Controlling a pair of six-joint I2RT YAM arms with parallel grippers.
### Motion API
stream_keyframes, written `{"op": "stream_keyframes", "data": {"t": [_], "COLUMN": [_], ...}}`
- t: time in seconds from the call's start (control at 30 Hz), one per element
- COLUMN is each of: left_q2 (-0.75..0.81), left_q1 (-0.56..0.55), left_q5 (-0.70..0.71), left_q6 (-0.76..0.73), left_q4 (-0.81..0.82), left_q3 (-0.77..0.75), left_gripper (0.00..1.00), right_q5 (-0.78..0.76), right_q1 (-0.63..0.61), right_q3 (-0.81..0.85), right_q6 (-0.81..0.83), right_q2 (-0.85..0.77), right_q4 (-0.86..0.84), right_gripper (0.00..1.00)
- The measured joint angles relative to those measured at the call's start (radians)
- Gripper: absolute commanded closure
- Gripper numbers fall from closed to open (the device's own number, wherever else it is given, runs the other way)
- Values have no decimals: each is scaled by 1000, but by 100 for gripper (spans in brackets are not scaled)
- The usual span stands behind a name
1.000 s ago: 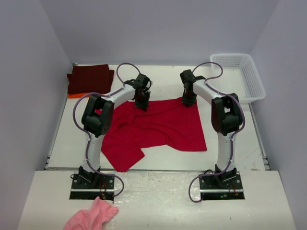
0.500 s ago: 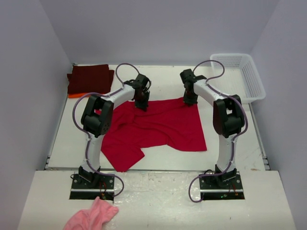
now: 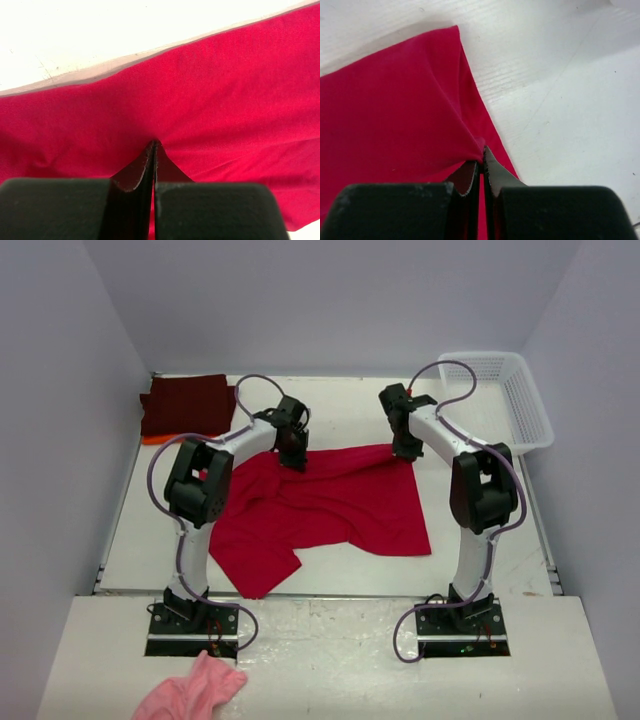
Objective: Fold and stack the t-shirts
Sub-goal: Fold the flattened tshirt in 1/3 of the way
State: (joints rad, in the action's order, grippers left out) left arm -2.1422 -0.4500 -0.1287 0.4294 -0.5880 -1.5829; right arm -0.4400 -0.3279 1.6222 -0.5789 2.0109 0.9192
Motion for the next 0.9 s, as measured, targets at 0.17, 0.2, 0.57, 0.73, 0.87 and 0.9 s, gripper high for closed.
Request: {"op": "stream_keyframes", "data": {"t": [0.17, 0.2, 0.57, 0.73, 0.87, 0.9], "left_q2": [6, 7, 14, 18, 24, 26], "left_q1": [2, 2, 6, 10, 14, 15], "left_q5": [-1, -1, -5, -2, 9, 11], "left_q6": [3, 3, 5, 5, 4, 4], "left_q4": [11, 11, 14, 0, -19, -24], "left_q3": [11, 12, 24, 24, 26, 27], "left_gripper": [100, 100, 100, 100, 100, 100], "right_q5": [-19, -23, -40, -33, -12, -9], "right_q1": [1, 1, 0, -1, -9, -14], "right_q3": [-37, -47, -124, -153, -198, -204], "right_q6": [15, 20, 50, 64, 73, 72], "right_q2": [0, 0, -50, -73, -120, -138], "right_q4": [23, 25, 65, 69, 72, 72], "right_gripper": [100, 100, 91, 23, 15, 16]}}
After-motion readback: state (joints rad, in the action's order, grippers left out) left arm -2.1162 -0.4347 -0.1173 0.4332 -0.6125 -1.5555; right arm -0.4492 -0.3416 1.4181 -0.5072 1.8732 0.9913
